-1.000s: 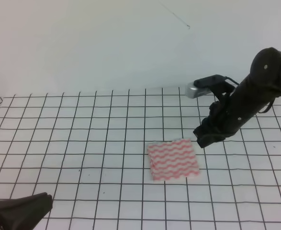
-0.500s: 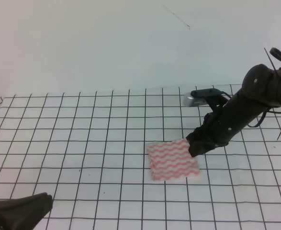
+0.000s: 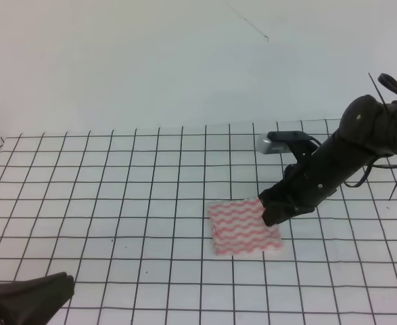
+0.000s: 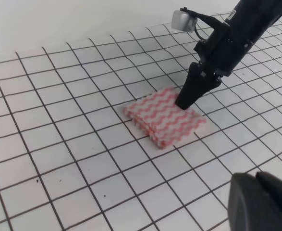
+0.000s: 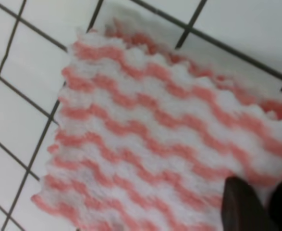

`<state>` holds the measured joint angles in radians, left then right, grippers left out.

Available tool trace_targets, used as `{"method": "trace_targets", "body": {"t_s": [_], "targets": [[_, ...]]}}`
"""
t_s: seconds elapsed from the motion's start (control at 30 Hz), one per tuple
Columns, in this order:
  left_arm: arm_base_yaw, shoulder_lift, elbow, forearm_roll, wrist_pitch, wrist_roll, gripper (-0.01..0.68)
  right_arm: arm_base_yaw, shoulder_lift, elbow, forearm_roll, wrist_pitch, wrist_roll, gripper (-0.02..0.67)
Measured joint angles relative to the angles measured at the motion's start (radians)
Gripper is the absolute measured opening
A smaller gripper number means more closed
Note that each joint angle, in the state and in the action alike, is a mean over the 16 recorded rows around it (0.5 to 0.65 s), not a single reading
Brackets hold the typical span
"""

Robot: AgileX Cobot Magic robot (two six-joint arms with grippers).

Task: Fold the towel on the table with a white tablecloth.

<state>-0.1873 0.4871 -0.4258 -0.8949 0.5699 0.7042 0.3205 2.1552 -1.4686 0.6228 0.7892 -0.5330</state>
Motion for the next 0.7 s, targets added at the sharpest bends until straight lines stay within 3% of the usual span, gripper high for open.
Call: {"method": "trace_targets", "body": {"t_s": [0.3,0.7], "targets": [[0.000,0.000,0.000,0.000,0.000,-0.001,-0.001,0.000,0.001,0.000,-0.004,0.035,0.049,0.024],[0.000,0.000,0.000,0.000,0.000,-0.001,-0.001,0.000,-0.002,0.000,-0.014,0.058,0.087,0.015]]}}
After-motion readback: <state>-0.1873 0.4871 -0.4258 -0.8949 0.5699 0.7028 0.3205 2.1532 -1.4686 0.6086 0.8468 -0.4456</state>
